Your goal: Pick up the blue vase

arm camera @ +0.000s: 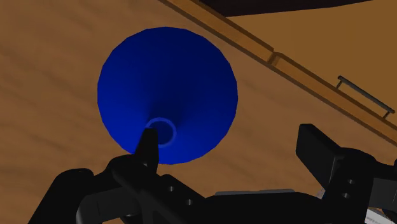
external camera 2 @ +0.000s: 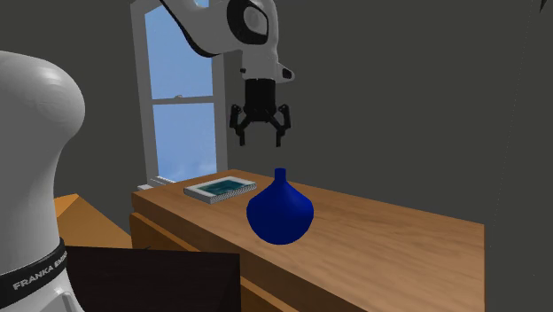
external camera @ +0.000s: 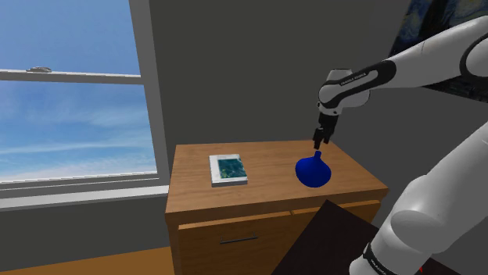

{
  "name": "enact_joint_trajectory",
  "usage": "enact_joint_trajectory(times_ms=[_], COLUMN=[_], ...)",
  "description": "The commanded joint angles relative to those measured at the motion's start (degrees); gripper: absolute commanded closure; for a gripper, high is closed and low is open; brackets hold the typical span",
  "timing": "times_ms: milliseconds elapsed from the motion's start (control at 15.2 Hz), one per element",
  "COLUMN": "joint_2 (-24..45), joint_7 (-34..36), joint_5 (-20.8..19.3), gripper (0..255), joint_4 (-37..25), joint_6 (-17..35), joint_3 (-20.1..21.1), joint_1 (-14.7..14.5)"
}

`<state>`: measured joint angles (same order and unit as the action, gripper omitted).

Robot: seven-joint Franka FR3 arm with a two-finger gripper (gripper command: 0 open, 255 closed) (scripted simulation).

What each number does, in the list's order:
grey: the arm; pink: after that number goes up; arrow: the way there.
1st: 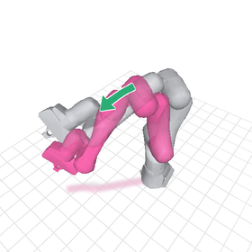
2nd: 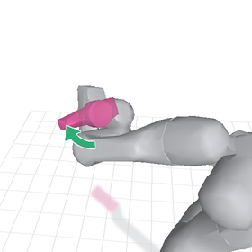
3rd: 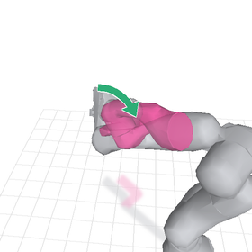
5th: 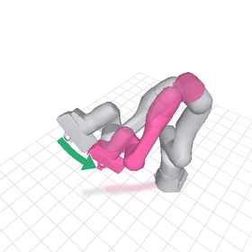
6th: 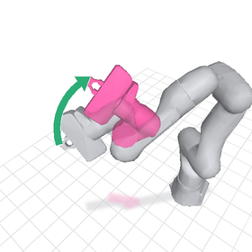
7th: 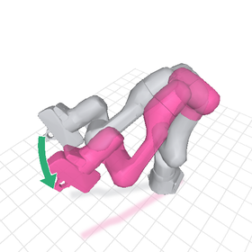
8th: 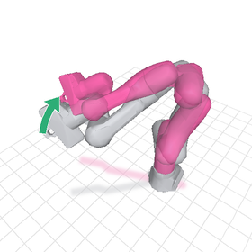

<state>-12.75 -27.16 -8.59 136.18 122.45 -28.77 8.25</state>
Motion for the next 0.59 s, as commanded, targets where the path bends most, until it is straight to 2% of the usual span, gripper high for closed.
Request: enact_joint_trajectory(times_ms=[0,198,528], joint_2=[4.37,10.14,12.9], joint_7=[-3.21,-7.51,-8.68], joint_5=[1.41,4.14,5.83], gripper=[0,0,0], joint_4=[-1.95,-4.84,-3.26], joint_6=[2.13,4.37,8.33], joint_3=[-1.86,-3.71,-3.84], joint_1=[0.14,0.62,0.71])
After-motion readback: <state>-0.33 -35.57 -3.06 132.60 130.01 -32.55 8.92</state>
